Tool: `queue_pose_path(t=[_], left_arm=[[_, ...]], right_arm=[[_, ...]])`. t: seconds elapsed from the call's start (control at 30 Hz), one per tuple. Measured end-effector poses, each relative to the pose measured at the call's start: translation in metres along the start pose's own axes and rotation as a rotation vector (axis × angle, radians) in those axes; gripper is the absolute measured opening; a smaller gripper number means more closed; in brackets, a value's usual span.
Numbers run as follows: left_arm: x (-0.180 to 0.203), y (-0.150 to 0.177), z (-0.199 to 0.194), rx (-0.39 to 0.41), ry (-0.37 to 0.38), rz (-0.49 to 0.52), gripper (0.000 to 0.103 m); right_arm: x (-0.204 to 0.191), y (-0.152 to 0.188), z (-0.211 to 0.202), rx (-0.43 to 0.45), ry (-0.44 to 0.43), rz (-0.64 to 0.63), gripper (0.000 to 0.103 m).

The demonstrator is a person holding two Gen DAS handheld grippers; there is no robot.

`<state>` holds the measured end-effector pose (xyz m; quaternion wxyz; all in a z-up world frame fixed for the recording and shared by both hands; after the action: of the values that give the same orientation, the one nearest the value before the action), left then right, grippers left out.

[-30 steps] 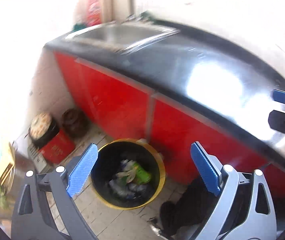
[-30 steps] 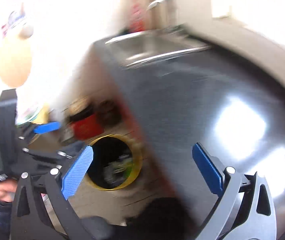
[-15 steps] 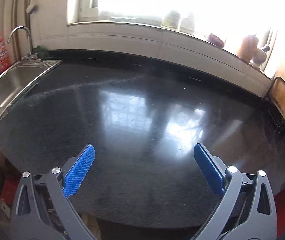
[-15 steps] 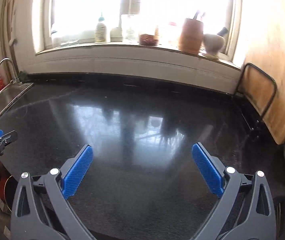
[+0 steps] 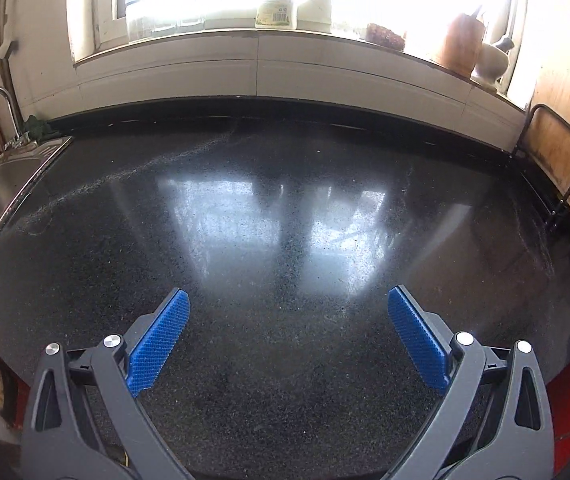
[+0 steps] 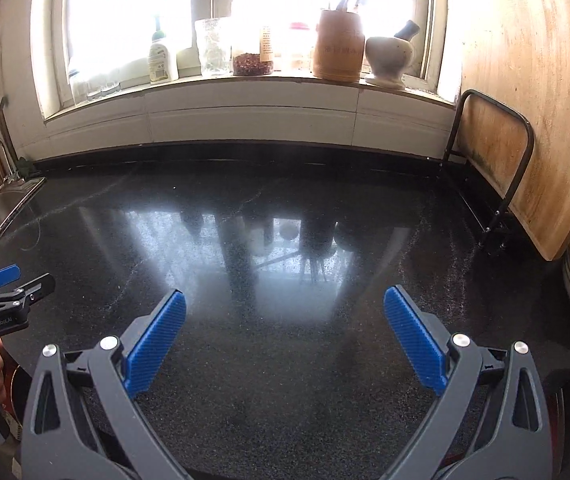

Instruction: Collect trash

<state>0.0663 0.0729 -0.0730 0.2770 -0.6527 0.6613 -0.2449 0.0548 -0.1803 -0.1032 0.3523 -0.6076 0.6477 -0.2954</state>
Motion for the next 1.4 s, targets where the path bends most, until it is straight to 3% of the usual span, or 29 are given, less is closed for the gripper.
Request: queue_pose_path(t=[1.4], left_arm=[[-0.001,0.006,-0.006,-0.014,-0.005,0.014,0.096]], right_arm=[[-0.015,0.007,-0.004,-0.012,-0.023,-0.007,0.096]])
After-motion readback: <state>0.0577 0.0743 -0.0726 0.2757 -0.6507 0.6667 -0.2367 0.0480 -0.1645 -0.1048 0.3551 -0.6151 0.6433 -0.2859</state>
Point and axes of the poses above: each gripper's, at about its wrist camera, not at the fingertips, and z roughly the way its jaws point, x to its right, y to its underside, the point moved 8 cm from there along z, roughly the way its jaws point, and after that the axes turned 9 degrees about z, right-handed, at the moved point
